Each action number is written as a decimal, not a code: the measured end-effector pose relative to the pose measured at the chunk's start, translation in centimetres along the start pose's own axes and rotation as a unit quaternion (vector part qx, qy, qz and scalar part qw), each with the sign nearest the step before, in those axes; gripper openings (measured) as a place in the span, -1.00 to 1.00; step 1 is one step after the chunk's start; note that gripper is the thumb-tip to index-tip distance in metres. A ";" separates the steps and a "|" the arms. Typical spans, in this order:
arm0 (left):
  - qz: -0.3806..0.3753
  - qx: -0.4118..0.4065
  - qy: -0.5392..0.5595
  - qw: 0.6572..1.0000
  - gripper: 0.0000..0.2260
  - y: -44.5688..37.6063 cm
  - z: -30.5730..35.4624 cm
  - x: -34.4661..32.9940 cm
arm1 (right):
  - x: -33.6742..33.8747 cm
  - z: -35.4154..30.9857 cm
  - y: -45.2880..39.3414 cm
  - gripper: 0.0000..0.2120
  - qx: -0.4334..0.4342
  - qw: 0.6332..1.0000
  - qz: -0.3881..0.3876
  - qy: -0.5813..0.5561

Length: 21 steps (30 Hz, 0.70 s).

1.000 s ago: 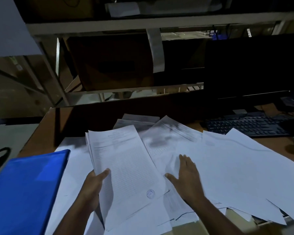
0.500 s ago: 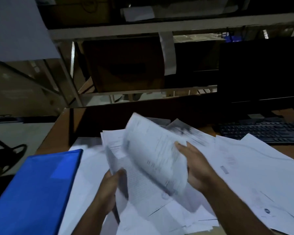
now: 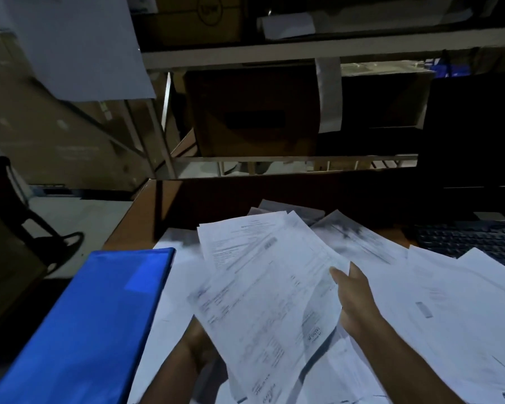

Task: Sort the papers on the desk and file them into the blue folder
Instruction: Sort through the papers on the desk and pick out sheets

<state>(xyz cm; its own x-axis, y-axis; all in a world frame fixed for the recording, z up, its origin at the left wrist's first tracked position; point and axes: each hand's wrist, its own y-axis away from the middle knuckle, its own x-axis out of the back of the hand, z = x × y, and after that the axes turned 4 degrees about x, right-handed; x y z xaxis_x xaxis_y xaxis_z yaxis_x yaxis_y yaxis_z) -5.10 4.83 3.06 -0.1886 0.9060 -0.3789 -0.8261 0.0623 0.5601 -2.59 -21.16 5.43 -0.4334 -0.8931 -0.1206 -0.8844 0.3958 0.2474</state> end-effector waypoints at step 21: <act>-0.079 0.001 -0.210 0.975 -0.61 1.7 2.8 -1.6 | -0.1 -0.7 -1.6 -0.63 0.153 0.960 -0.024 0.234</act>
<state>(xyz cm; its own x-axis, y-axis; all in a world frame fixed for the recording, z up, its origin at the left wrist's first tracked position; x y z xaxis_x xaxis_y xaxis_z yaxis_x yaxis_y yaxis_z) -4.71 4.62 6.66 0.1749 0.9764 -0.1268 -0.8260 0.2156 0.5208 -1.06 -21.86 5.68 -0.3281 -0.8823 0.3374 -0.9421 0.3316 -0.0491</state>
